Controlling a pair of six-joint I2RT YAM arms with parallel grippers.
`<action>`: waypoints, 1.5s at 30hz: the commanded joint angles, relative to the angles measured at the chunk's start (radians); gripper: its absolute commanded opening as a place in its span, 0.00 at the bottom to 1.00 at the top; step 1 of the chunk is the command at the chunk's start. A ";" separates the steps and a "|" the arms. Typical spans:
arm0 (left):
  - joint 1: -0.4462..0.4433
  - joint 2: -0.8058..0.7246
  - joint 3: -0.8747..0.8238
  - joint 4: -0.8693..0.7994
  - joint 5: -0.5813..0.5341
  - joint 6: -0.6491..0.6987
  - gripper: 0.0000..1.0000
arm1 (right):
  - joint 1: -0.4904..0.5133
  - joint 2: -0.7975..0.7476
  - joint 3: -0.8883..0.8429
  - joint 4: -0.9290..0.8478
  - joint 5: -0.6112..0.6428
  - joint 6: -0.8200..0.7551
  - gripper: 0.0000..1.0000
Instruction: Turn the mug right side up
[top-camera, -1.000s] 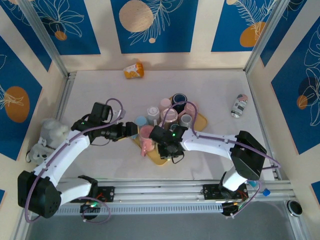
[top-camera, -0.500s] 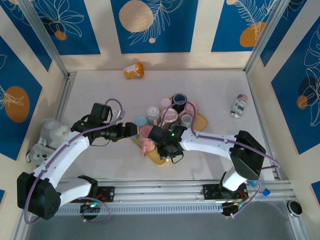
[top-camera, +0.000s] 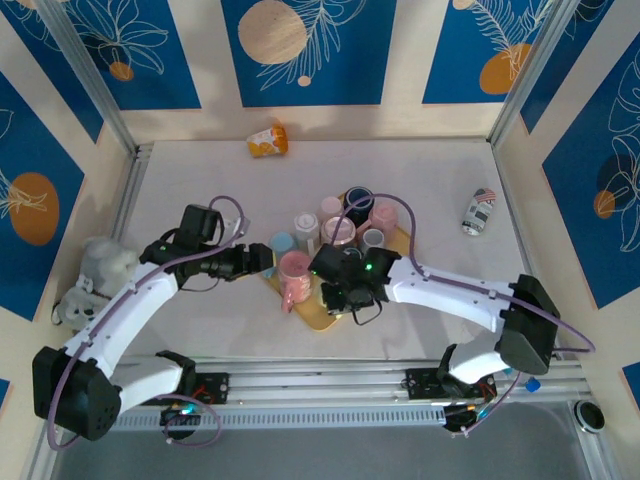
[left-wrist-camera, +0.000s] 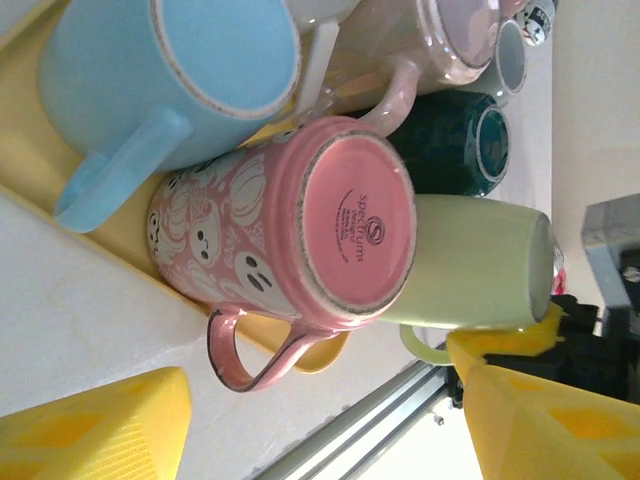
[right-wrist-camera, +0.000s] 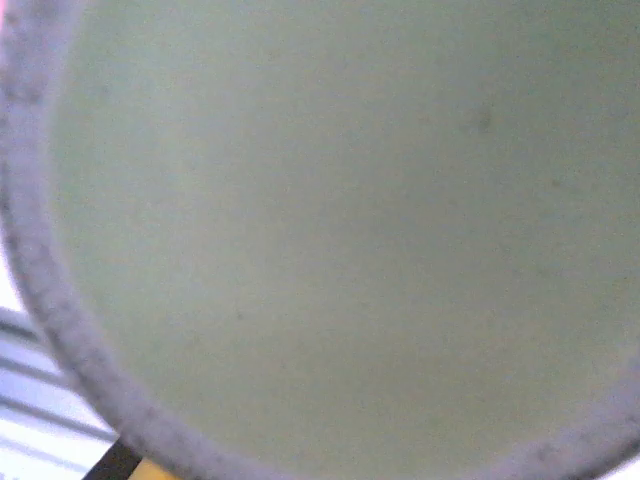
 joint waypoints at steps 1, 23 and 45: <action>-0.005 -0.045 0.049 0.006 -0.013 -0.015 0.72 | -0.006 -0.105 0.062 -0.032 -0.028 -0.032 0.00; -0.006 -0.138 -0.063 0.585 0.178 -0.582 0.73 | -0.435 -0.366 -0.035 0.716 -0.453 0.043 0.00; -0.073 0.015 -0.069 1.185 0.101 -1.176 0.65 | -0.469 -0.173 0.008 1.230 -0.609 0.237 0.00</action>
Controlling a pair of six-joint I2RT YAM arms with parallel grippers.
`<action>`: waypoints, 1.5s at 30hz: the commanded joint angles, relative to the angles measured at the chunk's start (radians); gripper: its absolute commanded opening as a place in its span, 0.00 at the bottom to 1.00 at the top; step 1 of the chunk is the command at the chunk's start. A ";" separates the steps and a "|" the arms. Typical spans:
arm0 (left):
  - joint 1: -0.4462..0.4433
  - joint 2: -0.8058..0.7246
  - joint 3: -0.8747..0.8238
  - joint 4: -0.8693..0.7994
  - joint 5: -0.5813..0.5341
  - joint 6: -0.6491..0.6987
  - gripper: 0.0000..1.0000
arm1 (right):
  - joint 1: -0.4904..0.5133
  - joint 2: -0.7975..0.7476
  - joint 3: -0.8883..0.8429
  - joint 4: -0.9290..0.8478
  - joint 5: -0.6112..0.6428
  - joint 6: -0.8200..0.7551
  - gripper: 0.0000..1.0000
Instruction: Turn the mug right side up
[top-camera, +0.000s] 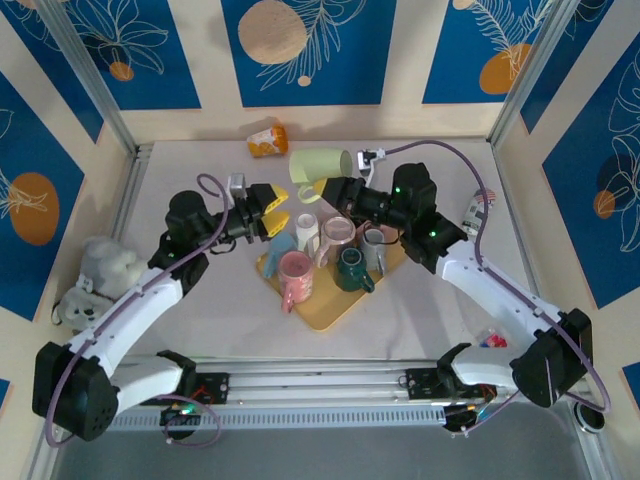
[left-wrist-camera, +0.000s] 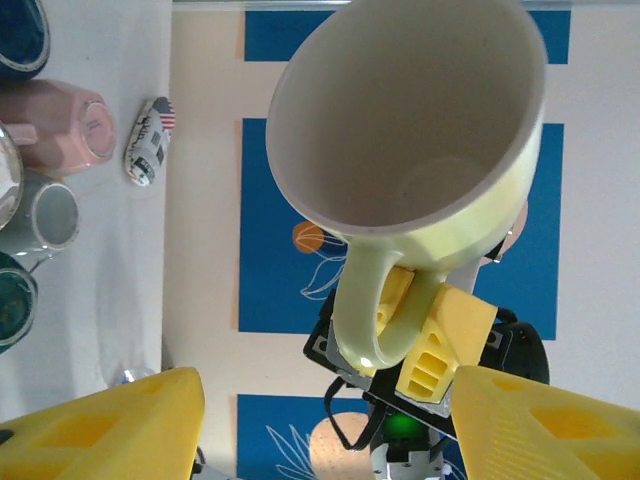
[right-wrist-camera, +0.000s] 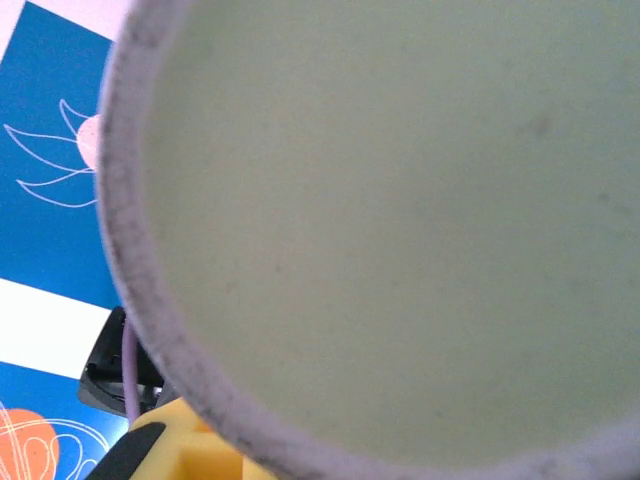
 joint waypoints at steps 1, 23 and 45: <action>-0.026 0.012 0.018 0.173 -0.041 -0.133 0.65 | 0.007 0.001 0.050 0.184 -0.029 0.017 0.00; -0.084 0.105 0.023 0.375 -0.116 -0.263 0.37 | 0.029 0.031 0.026 0.279 -0.023 0.069 0.00; -0.088 0.185 0.028 0.595 -0.149 -0.299 0.00 | 0.044 0.054 0.005 0.241 0.005 0.121 0.38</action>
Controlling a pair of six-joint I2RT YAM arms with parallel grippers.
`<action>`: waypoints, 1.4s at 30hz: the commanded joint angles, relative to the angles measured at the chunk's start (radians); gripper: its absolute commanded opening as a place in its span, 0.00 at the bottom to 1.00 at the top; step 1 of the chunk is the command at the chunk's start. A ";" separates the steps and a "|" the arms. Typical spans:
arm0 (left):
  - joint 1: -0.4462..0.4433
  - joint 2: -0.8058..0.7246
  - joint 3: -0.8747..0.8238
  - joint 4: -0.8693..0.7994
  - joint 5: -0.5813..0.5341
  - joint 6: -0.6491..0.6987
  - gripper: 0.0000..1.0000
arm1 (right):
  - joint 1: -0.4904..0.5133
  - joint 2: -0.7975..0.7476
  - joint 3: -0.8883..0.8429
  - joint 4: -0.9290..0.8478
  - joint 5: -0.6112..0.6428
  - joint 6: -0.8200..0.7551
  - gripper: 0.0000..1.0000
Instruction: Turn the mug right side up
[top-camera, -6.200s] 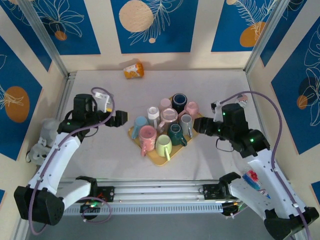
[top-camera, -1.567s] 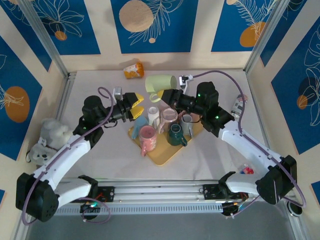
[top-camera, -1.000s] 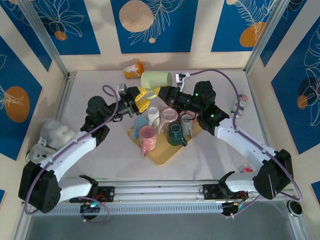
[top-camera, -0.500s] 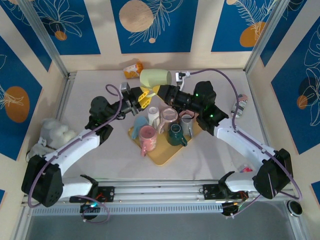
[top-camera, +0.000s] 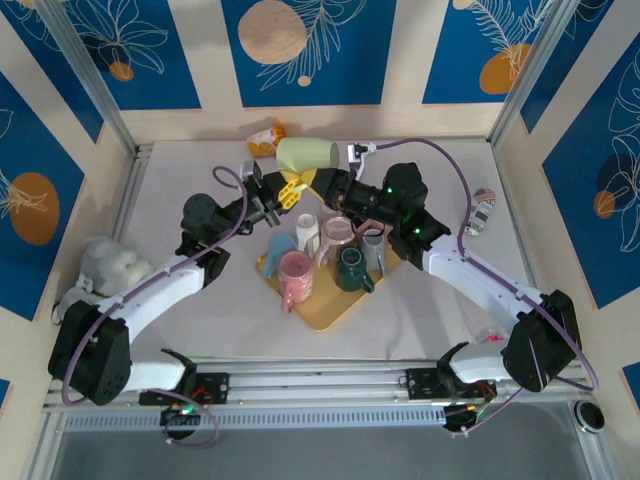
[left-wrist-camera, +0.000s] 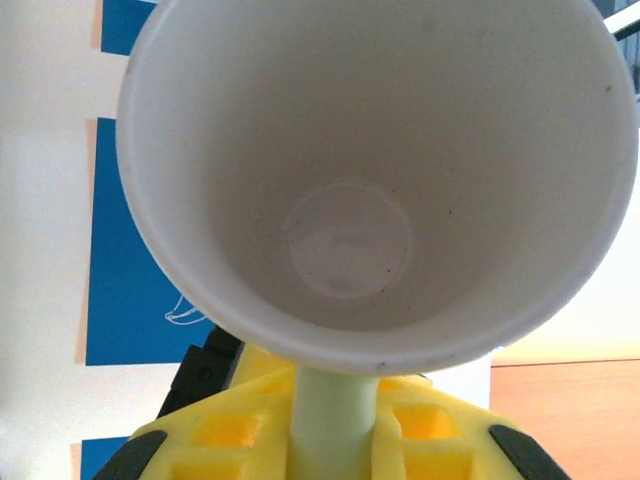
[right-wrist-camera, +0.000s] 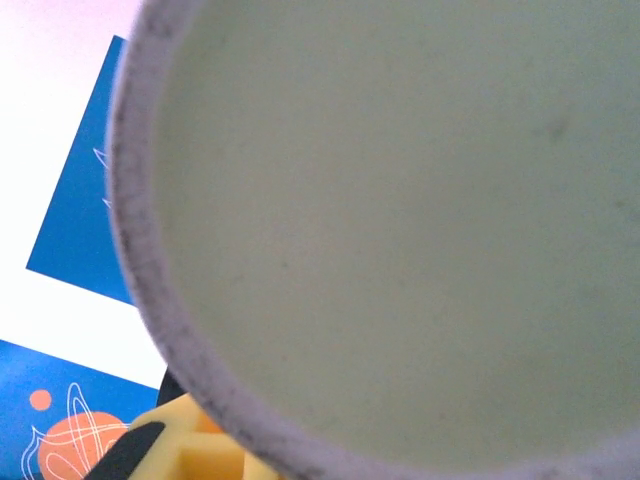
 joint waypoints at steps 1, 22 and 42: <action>-0.011 0.006 0.028 0.114 -0.018 0.017 0.00 | 0.010 -0.037 0.012 -0.025 0.027 -0.033 0.47; 0.040 -0.079 0.198 -0.464 0.111 0.595 0.00 | -0.020 -0.279 0.077 -0.737 0.228 -0.352 0.66; 0.042 -0.026 0.580 -1.421 -0.371 1.750 0.00 | -0.022 -0.275 0.113 -0.949 0.157 -0.726 0.57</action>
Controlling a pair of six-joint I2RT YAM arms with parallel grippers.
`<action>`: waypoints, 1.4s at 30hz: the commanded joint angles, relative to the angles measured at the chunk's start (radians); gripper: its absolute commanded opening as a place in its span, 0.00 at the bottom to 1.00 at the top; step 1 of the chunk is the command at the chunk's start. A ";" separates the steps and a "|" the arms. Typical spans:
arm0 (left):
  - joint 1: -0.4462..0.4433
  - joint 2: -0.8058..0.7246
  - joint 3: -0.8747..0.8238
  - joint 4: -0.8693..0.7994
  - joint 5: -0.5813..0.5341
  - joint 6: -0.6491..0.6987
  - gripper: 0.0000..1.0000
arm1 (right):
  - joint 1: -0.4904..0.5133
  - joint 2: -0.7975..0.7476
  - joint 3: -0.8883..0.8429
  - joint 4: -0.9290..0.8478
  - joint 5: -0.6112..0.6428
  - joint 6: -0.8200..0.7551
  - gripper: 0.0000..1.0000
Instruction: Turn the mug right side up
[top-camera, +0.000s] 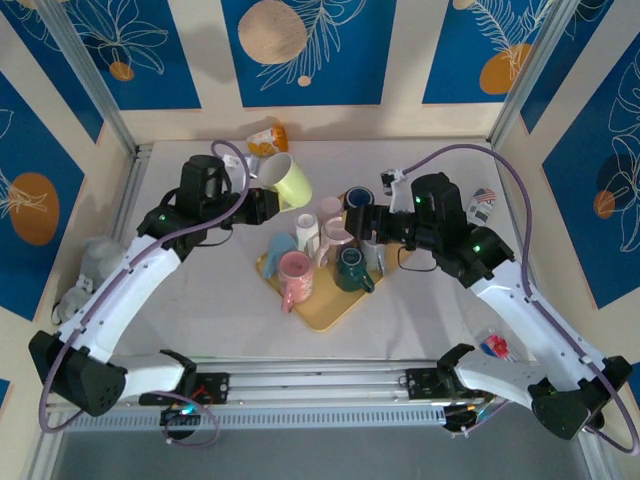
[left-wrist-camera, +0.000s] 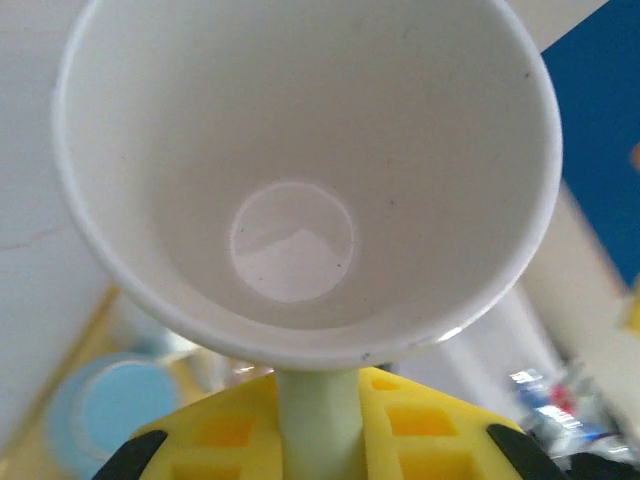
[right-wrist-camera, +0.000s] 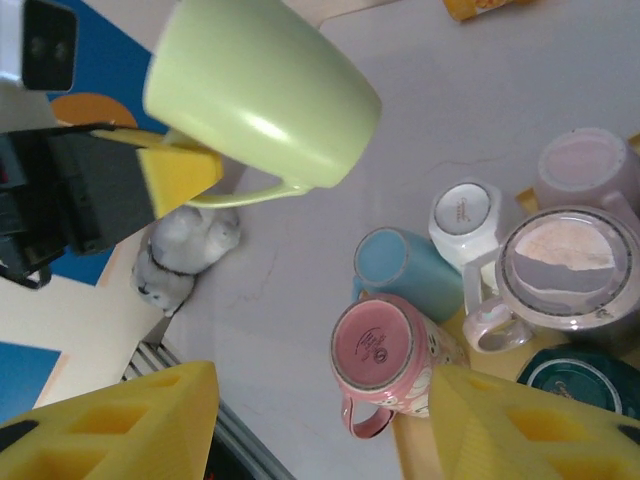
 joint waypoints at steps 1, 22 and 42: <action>0.011 0.041 0.117 -0.032 -0.183 0.270 0.00 | 0.005 0.008 -0.022 0.015 -0.056 -0.114 0.57; 0.284 0.584 0.535 -0.210 -0.445 0.242 0.00 | -0.035 0.315 0.157 0.065 -0.093 -0.215 0.57; 0.392 0.824 0.556 -0.027 -0.343 0.268 0.00 | -0.062 0.424 0.223 0.066 -0.134 -0.203 0.57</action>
